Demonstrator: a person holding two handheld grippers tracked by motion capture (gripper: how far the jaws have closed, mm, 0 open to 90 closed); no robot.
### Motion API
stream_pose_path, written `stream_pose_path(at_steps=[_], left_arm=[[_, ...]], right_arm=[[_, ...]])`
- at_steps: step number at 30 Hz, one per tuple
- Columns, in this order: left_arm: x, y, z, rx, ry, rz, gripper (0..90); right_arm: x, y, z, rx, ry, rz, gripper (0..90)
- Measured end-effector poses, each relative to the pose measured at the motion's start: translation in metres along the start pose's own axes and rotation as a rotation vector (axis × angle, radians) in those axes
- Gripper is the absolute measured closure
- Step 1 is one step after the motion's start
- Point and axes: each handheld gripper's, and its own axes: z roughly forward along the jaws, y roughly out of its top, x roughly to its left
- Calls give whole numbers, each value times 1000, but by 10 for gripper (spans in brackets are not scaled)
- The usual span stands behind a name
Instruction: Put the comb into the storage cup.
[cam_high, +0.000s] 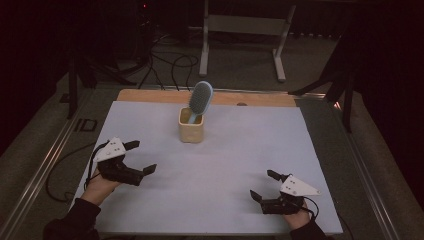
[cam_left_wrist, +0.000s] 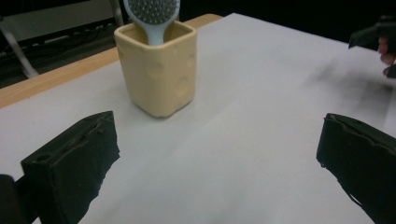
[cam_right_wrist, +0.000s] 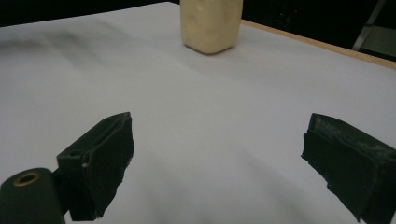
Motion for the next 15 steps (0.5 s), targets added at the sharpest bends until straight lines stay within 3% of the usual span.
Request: stream_pose_path(at_steps=[15], left_arm=[[-10,-37,-22,3,26,-22,0]], right_arm=[[0,0,1,1,1,-8,87]])
